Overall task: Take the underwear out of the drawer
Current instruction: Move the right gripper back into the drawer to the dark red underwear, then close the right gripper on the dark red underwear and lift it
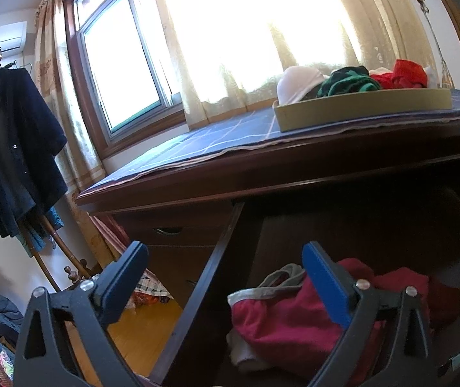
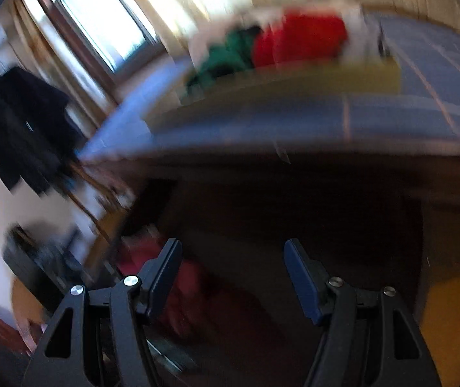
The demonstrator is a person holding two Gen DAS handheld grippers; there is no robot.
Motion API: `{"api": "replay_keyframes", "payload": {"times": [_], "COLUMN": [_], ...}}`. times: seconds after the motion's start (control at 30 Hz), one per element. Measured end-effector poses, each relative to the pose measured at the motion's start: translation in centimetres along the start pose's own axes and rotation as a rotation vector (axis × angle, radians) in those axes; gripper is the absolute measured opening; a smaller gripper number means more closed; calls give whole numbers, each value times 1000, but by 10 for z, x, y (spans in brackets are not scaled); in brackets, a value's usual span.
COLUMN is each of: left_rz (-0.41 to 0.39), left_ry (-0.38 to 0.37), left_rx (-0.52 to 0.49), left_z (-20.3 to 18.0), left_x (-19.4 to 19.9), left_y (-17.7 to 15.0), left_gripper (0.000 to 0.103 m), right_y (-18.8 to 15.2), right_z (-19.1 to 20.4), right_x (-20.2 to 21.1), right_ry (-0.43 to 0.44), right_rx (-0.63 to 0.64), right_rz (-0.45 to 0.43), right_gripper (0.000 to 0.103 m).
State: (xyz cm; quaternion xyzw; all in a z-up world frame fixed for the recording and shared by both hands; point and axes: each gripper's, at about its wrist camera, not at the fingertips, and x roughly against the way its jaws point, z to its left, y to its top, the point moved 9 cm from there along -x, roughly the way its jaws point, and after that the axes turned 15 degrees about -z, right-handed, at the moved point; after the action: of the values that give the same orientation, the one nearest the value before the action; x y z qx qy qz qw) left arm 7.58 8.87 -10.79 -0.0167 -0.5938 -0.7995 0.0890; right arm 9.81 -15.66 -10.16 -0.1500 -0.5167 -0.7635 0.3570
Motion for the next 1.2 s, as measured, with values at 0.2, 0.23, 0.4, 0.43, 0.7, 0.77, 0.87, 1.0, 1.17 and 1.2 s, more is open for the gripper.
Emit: {"api": "replay_keyframes", "payload": {"times": [0.2,0.23,0.4,0.43,0.7,0.77,0.87,1.0,1.17,1.2], "left_rz": [9,9,6,5,1,1,1,1,1,1], "left_ry": [-2,-2,-8,-8,-7,-7,-7,-8,-8,-8], "left_rx": [7,8,5,5,4,3,4,4,4,3], "left_z": [1,1,1,1,0,0,0,0,0,0], "left_x": [0,0,2,2,2,3,2,2,2,2], "left_y": [-1,-1,-1,-1,-2,-2,-1,-2,-1,-2], "left_gripper": [98,98,98,98,98,98,98,98,98,98], "right_y": [-55,-60,-82,-84,-98,-101,-110,-113,-116,-115], "right_z": [2,3,21,23,26,28,28,25,9,7], "right_x": [-20,-24,-55,-60,-87,-90,-96,-95,-87,-85], "right_ry": [5,10,-5,-1,1,18,46,63,76,74], "right_rx": [46,61,212,223,265,267,224,208,118,106], "right_rz": [263,285,403,424,540,554,588,590,569,562], "right_gripper": [68,68,68,68,68,64,45,40,33,33]}}
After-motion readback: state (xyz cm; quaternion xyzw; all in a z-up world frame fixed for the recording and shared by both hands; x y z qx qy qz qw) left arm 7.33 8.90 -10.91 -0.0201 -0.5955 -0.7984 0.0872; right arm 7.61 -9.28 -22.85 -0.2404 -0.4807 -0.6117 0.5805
